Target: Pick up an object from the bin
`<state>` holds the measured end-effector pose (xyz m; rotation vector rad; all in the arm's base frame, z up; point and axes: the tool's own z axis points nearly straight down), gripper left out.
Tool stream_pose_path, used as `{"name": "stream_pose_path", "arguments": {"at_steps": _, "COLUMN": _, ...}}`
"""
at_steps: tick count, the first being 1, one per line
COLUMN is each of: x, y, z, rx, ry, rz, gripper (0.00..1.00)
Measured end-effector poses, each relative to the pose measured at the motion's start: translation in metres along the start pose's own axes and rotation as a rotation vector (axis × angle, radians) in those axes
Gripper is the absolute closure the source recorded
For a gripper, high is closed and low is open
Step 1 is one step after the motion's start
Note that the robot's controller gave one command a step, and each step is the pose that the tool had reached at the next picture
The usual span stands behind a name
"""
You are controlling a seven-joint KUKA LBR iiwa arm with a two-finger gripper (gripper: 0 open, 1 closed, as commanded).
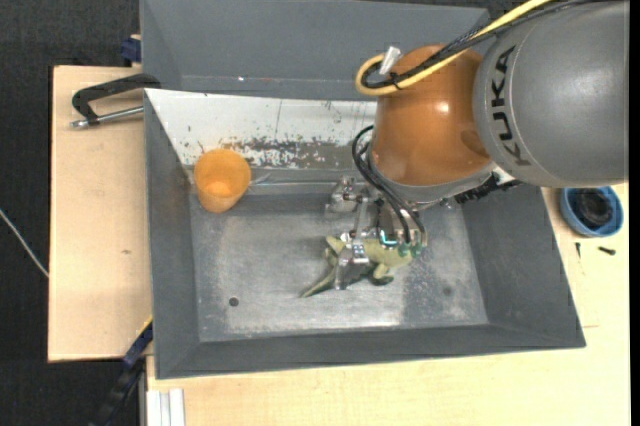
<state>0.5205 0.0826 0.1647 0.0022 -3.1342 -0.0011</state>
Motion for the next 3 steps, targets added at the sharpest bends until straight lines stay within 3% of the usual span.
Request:
{"name": "stream_pose_path", "arguments": {"at_steps": 1, "x": -0.014, "y": -0.017, "z": 0.087, "rx": 0.001, "ry": -0.001, "rz": -0.131, "gripper": 0.00}}
{"name": "stream_pose_path", "arguments": {"at_steps": 2, "x": -0.015, "y": -0.016, "z": 0.083, "rx": 0.000, "ry": -0.008, "rz": -0.131, "gripper": 1.00}}
{"name": "stream_pose_path", "arguments": {"at_steps": 3, "x": 0.009, "y": -0.079, "z": -0.061, "rx": 0.004, "ry": -0.020, "rz": -0.231, "gripper": 1.00}}
